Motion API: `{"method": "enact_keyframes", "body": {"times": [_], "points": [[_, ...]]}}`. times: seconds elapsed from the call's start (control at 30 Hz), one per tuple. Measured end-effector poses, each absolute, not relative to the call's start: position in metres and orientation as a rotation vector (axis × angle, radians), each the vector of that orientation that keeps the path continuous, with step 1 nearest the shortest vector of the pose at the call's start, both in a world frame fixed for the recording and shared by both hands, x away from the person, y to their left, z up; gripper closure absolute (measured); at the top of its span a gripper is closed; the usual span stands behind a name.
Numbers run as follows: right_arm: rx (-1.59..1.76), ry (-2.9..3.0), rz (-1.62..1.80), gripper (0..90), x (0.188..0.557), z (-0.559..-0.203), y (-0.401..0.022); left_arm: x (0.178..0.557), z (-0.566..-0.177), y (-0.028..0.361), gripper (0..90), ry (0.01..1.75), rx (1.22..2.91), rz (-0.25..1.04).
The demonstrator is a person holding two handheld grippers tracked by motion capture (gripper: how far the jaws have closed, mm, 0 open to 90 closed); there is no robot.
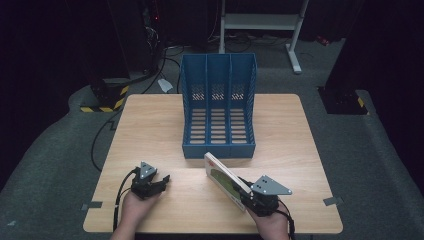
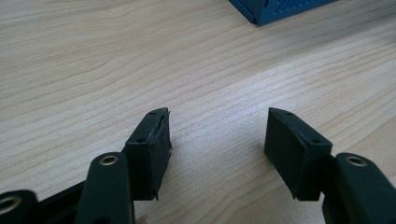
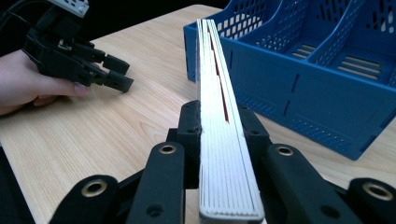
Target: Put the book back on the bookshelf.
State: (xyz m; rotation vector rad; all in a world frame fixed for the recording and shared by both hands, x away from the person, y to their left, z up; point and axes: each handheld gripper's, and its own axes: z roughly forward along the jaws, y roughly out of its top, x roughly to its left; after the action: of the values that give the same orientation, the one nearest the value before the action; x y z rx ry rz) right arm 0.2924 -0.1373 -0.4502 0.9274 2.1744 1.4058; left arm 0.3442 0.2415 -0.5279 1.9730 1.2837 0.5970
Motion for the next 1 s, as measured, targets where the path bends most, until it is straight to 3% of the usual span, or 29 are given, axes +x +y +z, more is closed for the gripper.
{"method": "enact_keyframes", "body": {"times": [1.0], "points": [[0.916, 2.036, 1.507, 75.6, 0.281, -0.411, -0.155, 0.344, -0.528, 0.241, 39.2, 1.279, 1.979, 0.597]]}}
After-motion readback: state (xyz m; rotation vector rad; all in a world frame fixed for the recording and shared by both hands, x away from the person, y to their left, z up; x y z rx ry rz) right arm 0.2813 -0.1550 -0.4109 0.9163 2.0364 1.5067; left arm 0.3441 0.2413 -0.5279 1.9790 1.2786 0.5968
